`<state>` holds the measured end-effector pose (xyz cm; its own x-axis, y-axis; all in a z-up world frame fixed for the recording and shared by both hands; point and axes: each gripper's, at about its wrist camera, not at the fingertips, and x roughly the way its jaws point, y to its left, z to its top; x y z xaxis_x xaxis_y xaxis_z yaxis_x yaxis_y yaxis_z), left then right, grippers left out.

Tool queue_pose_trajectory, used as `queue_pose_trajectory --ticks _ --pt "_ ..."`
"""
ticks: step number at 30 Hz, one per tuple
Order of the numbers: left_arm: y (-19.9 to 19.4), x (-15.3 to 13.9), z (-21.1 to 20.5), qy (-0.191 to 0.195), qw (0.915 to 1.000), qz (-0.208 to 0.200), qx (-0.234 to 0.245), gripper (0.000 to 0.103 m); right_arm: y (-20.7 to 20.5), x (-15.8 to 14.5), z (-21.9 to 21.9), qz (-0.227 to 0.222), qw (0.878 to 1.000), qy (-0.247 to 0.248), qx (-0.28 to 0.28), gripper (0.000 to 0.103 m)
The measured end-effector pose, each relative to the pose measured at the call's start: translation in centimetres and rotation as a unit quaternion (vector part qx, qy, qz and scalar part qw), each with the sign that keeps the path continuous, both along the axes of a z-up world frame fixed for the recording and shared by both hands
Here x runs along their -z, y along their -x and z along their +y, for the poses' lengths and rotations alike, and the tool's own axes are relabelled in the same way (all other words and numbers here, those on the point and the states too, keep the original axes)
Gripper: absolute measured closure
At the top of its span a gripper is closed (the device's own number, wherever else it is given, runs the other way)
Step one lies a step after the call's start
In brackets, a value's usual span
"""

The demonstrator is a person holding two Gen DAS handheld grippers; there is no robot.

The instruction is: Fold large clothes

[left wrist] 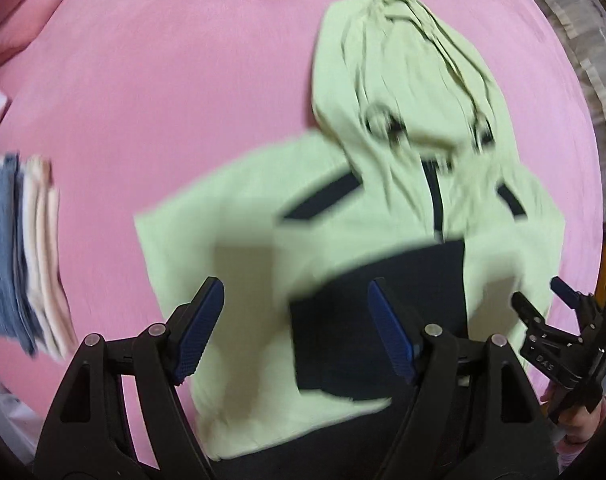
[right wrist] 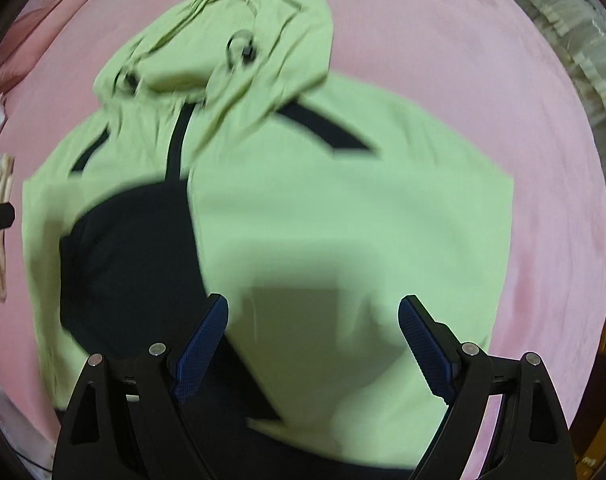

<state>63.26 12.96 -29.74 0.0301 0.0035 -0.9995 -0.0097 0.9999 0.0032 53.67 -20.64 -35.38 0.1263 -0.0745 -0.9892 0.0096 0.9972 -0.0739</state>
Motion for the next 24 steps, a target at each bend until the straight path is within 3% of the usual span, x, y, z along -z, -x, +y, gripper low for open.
queue_pose_trajectory --ticks 5,11,13,18,20,22,24 --pt "-7.9 0.9 0.8 0.029 0.9993 -0.022 0.011 0.031 -6.1 -2.3 -1.6 -0.035 0.999 0.011 -0.003 0.015" --pt "-15.5 2.3 3.2 0.113 0.9899 -0.061 -0.059 0.031 -13.8 -6.1 -3.4 -0.082 0.996 0.008 -0.015 0.015" --pt "-17.7 3.0 4.3 0.155 0.9808 -0.076 -0.091 0.031 -16.7 -7.1 -4.1 -0.09 0.996 -0.016 -0.014 0.015" --pt "-21.6 5.8 7.2 0.263 0.949 -0.075 -0.157 0.031 -24.5 -8.1 -6.3 -0.122 0.988 -0.091 -0.029 0.015" --pt "-22.7 6.6 7.8 0.273 0.9452 -0.079 -0.161 0.031 -27.6 -7.6 -7.2 -0.131 0.984 -0.118 -0.036 0.015" --pt "-23.7 7.6 8.4 0.293 0.9361 -0.093 -0.171 0.031 -30.6 -6.1 -8.8 -0.133 0.975 -0.177 -0.025 0.015" --pt "-24.6 9.7 8.6 0.332 0.9212 -0.075 -0.189 0.031 -32.8 -3.9 -10.1 -0.1 0.97 -0.221 0.006 0.015"
